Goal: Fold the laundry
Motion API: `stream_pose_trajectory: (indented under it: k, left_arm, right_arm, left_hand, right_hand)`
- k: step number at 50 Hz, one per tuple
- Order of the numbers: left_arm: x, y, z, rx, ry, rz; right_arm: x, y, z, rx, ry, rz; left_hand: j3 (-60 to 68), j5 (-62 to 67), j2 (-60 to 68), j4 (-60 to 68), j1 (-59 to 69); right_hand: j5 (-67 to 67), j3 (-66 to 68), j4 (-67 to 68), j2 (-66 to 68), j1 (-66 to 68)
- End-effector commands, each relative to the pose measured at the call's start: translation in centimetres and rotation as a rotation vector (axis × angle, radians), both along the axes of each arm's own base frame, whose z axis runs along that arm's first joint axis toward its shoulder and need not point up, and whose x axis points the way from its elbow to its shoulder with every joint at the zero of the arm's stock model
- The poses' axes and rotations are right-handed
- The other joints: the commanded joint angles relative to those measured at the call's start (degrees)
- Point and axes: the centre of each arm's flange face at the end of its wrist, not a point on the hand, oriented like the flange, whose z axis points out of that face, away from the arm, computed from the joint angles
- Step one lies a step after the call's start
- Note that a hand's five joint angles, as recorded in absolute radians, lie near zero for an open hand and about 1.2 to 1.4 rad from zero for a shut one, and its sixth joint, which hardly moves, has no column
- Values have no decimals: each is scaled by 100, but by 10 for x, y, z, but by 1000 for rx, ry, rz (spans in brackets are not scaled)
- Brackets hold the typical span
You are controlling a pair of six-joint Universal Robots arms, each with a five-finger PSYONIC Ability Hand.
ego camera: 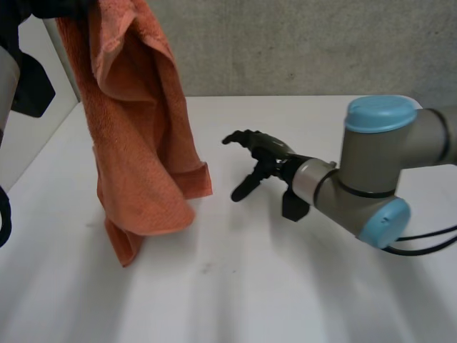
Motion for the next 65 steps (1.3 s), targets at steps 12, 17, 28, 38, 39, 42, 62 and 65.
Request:
stream_pose_trajectory:
  k: [12, 17, 28, 38, 39, 42, 62, 65]
  left_arm:
    - [-1, 28, 0, 3, -24, -48]
    - [-2, 34, 4, -10, -13, -64]
    - [-2, 27, -2, 5, -21, -48]
    - [14, -32, -25, 72, -56, 103]
    - [15, -32, -25, 73, -56, 104]
    - [16, -54, -44, 127, -84, 136]
    - [-16, -125, -234, 597, -345, 70]
    - [-15, -126, -245, 620, -363, 71]
  right_arm:
    - [79, 10, -47, 77, -211, 175]
    - [87, 1, -45, 78, -281, 173]
    - [38, -32, 2, -104, -213, -116]
    - [-78, -49, 134, -592, 31, -365]
    - [-78, -49, 134, -593, 31, -365]
    - [-84, -31, 158, -682, 87, -349]
    - [-88, 2, 43, -516, 577, -57]
    - [-88, -3, 23, -467, 607, -60]
  left_hand:
    - [1048, 1207, 1036, 1030, 1391]
    - [1048, 1207, 1036, 1030, 1391]
    - [1048, 1207, 1036, 1030, 1391]
    - [1048, 1207, 1036, 1030, 1391]
    - [1048, 1207, 1036, 1030, 1391]
    - [1048, 1207, 1036, 1030, 1391]
    - [1048, 1207, 1036, 1030, 1391]
    - [1048, 1207, 1036, 1030, 1391]
  right_hand:
    - [338, 510, 386, 452, 538]
    - [4111, 4283, 4158, 4225, 4310]
    - [6577, 6750, 6625, 6692, 6777]
    - [6577, 6750, 6625, 6692, 6777]
    - [6577, 6750, 6625, 6692, 6777]
    - [6577, 6750, 6625, 6692, 6777]
    - [6577, 6750, 6625, 6692, 6777]
    - [6577, 6750, 6625, 6692, 6777]
